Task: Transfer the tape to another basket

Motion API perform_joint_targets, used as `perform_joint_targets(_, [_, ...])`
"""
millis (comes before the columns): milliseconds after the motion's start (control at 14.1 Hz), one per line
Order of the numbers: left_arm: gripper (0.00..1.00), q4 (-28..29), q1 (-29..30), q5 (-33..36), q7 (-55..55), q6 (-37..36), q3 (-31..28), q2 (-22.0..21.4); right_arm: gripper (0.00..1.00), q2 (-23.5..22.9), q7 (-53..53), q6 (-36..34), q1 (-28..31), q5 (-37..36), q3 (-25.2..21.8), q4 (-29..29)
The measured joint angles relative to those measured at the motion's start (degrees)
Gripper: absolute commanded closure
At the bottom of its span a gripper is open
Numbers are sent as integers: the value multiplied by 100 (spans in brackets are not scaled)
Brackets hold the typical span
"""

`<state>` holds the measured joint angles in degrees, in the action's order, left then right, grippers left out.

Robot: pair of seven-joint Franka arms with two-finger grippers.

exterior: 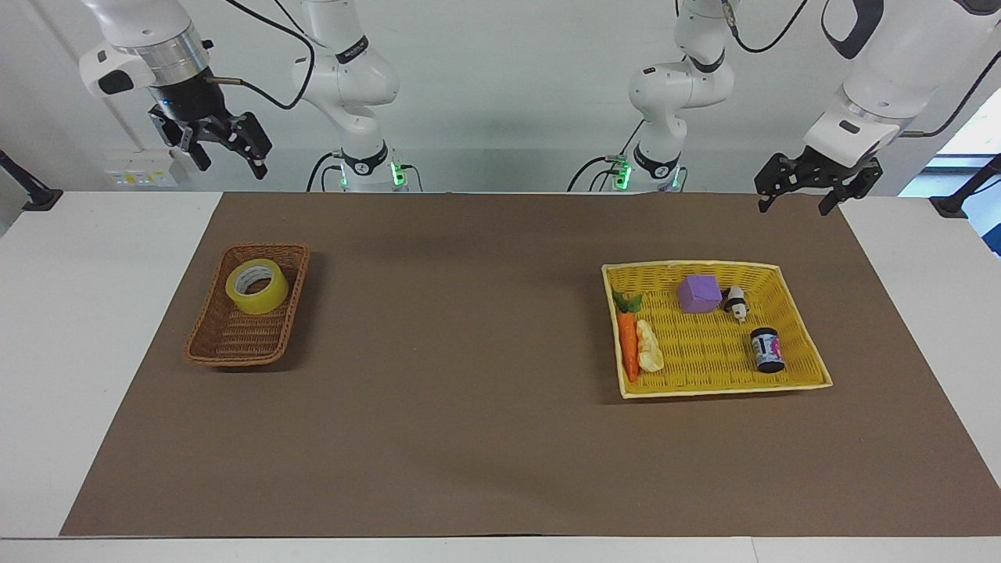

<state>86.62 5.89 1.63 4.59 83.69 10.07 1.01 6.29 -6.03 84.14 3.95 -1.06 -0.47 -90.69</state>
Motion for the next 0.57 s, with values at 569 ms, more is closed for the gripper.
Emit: perform_joint_targets(569, [0,0,0,0,0,0,0,0,0,1,64,-3,-9,-53,37,0])
